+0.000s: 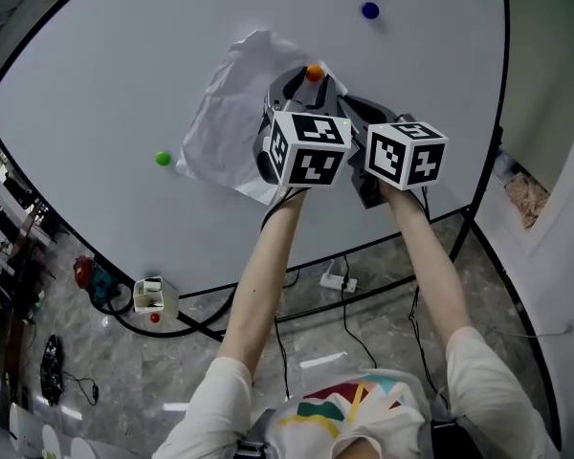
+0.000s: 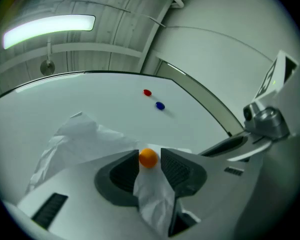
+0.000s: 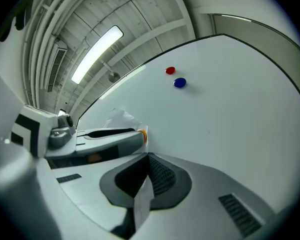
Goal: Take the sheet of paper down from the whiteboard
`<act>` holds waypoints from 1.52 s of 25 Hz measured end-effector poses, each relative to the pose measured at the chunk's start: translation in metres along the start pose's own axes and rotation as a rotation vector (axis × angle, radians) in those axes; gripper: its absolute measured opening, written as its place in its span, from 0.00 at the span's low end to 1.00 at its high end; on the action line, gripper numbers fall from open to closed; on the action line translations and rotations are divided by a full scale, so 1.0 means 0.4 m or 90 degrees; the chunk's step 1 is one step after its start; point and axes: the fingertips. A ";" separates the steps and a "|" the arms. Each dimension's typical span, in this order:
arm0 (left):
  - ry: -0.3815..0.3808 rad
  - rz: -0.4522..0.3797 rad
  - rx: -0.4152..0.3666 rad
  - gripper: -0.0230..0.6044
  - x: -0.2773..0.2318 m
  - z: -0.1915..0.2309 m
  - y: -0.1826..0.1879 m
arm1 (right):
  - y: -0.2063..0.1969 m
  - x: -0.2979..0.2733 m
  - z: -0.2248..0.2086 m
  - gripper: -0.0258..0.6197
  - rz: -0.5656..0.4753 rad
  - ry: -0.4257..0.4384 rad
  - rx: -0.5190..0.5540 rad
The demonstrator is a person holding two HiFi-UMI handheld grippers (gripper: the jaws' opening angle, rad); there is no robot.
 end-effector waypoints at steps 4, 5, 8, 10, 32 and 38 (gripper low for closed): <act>0.022 0.010 -0.034 0.32 -0.011 0.005 -0.019 | -0.002 0.000 0.001 0.06 0.010 0.010 0.015; 0.026 0.008 -0.034 0.31 -0.013 0.005 -0.018 | -0.002 0.001 0.000 0.06 0.012 0.012 0.018; 0.031 0.006 -0.026 0.30 -0.012 0.003 -0.016 | -0.003 0.004 0.002 0.06 0.017 0.020 0.026; 0.031 0.002 -0.013 0.29 -0.010 0.004 -0.015 | -0.005 0.008 0.004 0.06 0.020 0.024 0.033; 0.096 -0.060 0.040 0.29 -0.022 0.093 0.080 | -0.220 0.148 0.012 0.06 0.185 0.060 0.131; 0.100 -0.097 0.088 0.29 0.087 0.088 0.112 | -0.198 0.190 0.019 0.06 0.161 0.040 0.096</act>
Point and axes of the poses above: the fingertips, and each gripper's own axes: x backward along the fingers, z to its left, y out of its top, and after that the axes turned 14 degrees about -z, right-handed
